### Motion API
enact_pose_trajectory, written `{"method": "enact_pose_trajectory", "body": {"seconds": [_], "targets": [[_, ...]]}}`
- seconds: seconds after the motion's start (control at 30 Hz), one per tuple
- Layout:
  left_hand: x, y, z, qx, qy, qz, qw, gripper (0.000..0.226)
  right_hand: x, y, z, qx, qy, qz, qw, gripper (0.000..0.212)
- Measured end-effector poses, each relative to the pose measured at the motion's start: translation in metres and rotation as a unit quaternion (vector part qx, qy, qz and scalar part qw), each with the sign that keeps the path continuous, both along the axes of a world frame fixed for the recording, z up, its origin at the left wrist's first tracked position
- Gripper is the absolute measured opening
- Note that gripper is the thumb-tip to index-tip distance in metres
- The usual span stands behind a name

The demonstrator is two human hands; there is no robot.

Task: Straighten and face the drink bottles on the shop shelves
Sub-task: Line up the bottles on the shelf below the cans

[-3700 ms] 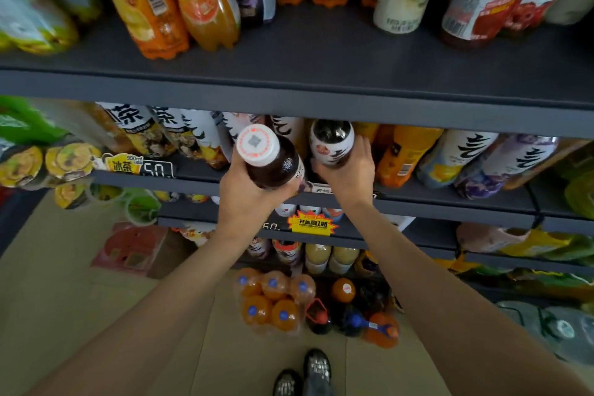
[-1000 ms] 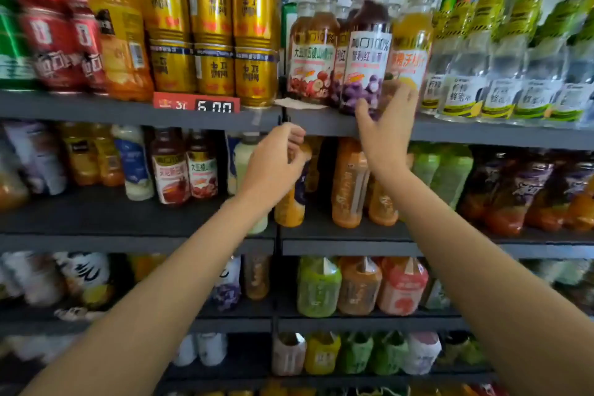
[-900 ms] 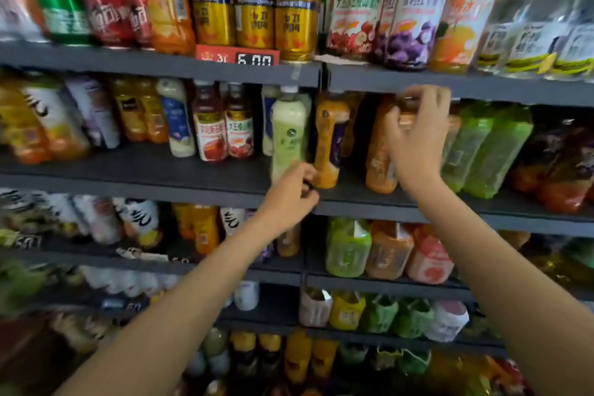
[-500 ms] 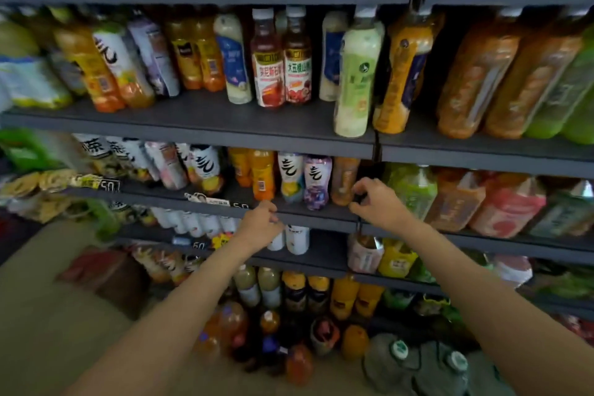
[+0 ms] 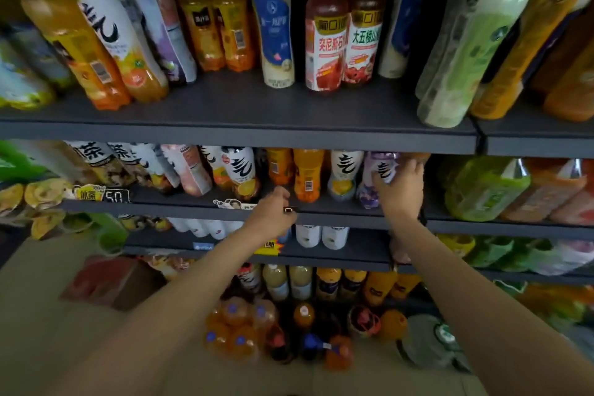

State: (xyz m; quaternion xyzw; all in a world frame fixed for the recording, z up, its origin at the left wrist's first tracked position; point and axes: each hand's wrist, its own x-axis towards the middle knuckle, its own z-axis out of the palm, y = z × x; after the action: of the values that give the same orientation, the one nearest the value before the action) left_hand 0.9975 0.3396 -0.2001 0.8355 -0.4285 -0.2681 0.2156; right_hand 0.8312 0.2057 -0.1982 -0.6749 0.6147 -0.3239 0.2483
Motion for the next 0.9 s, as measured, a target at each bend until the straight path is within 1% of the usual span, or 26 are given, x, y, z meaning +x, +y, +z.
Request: {"method": "enact_pose_trajectory", "body": {"seconds": [0.07,0.1,0.13,0.2,0.27,0.3,0.37,0.4,0.47,0.53,0.57,0.63,0.7,0.77,0.8,0.87,0.9], "targets": [[0.01,-0.003,-0.008,-0.006,0.01,-0.003,1.0,0.041,0.005,0.005,-0.001,-0.035,-0.01,0.009,0.999,0.033],[0.014,-0.005,-0.011,-0.007,0.019,0.001,1.0,0.041,0.011,0.014,0.0,-0.038,-0.019,0.039,0.998,0.027],[0.016,-0.006,-0.015,-0.01,0.028,0.007,1.0,0.041,0.019,0.023,-0.001,-0.032,-0.017,0.083,0.996,0.027],[0.02,-0.006,-0.018,-0.013,0.037,0.016,0.999,0.041,0.042,0.037,-0.007,0.012,0.004,0.178,0.984,0.044],[0.025,-0.003,-0.024,-0.016,0.042,0.015,0.999,0.039,0.069,0.039,-0.012,0.067,-0.012,0.214,0.974,0.058],[0.029,0.001,-0.026,-0.018,0.044,0.015,0.999,0.039,0.082,0.038,-0.014,0.097,-0.04,0.209,0.972,0.065],[0.039,0.009,-0.026,-0.023,0.042,0.023,0.999,0.041,0.108,0.032,-0.017,0.165,-0.073,0.166,0.97,0.079],[0.044,0.015,-0.024,-0.024,0.039,0.03,0.998,0.041,0.118,0.029,-0.018,0.199,-0.088,0.138,0.966,0.08],[0.052,0.024,-0.019,-0.026,0.023,0.045,0.998,0.041,0.132,0.024,-0.02,0.249,-0.141,0.089,0.954,0.075],[0.06,0.031,-0.014,-0.04,0.018,0.054,0.998,0.039,0.139,0.019,-0.022,0.25,-0.178,0.046,0.951,0.068],[0.063,0.034,-0.012,-0.05,0.024,0.059,0.997,0.038,0.141,0.019,-0.025,0.234,-0.167,0.033,0.957,0.066],[0.065,0.035,-0.01,-0.053,0.036,0.048,0.997,0.039,0.14,0.027,-0.028,0.196,-0.11,0.034,0.974,0.065],[0.063,0.033,-0.009,-0.017,0.051,-0.008,0.999,0.043,0.132,0.039,-0.036,0.161,-0.082,0.07,0.981,0.068],[0.06,0.028,-0.006,0.033,0.057,-0.068,0.995,0.052,0.116,0.048,-0.04,0.13,-0.062,0.156,0.977,0.068],[0.06,0.025,-0.004,0.045,0.061,-0.086,0.993,0.056,0.106,0.05,-0.038,0.116,-0.034,0.206,0.971,0.067],[0.063,0.02,0.006,0.039,0.083,-0.108,0.99,0.062,0.089,0.048,-0.027,0.084,0.03,0.294,0.952,0.066],[0.065,0.018,0.012,0.029,0.107,-0.12,0.987,0.063,0.081,0.048,-0.016,0.072,0.044,0.322,0.943,0.065]]}}
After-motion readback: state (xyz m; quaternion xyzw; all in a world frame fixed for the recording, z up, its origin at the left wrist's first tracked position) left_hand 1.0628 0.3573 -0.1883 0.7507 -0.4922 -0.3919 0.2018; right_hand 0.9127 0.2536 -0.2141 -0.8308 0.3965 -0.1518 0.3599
